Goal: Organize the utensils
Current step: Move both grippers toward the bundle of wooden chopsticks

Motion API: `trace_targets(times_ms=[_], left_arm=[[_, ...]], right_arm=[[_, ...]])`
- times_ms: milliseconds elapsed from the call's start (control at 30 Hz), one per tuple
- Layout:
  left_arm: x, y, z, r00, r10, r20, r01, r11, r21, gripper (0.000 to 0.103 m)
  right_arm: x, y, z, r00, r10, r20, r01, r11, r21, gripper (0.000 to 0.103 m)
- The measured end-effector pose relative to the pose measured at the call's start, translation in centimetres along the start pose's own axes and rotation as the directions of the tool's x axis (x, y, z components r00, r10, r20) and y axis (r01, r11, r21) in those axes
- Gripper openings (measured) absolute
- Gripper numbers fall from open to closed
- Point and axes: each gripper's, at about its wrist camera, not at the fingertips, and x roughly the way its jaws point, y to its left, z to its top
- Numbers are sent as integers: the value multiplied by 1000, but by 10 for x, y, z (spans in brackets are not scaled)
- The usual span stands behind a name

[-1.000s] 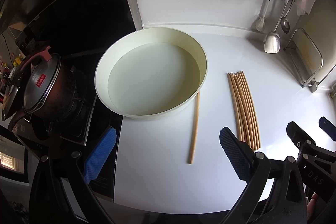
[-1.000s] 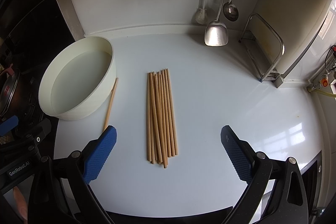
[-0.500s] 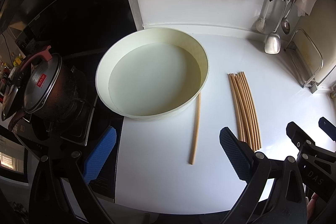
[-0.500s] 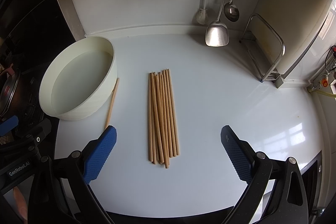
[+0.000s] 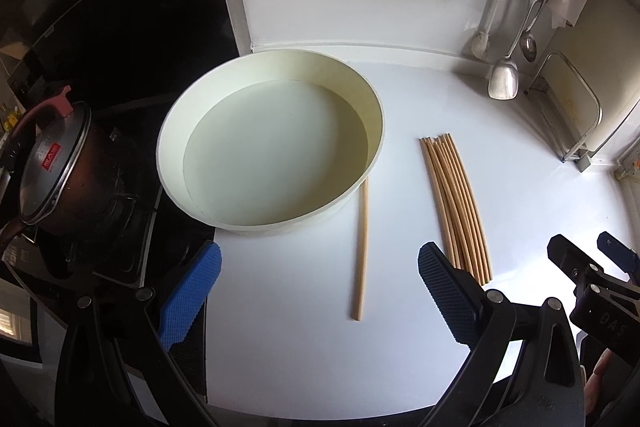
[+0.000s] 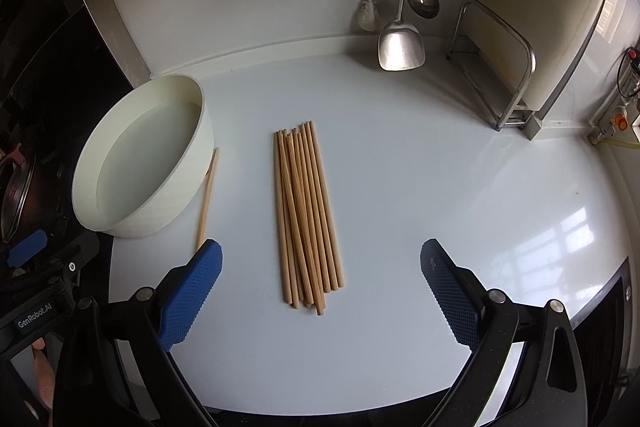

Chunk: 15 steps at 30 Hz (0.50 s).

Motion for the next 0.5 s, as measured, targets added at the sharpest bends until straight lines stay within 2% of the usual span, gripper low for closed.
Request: trace_targets(times_ms=[133,267,333,500], left_arm=[[11,2,-6,999,-17,28,18,1000,-23,97],[22,2,-17,999,-32,14,33,997,-67,97],[26,0,-22,1000,-23,19,25,996,-88,97],[41,-11,-36,999,28,38,-23,992,-123,97]], right_arm=[[5,-10,-7,1000,13,4,-13,1000,10,95],[9,-14,-14,1000,16,12,-15,998,-65,95],[15,-18,-15,1000,26,5,-25,995,-101,95],[39,-46,-15,993,113,29,-109,988,-108,95]])
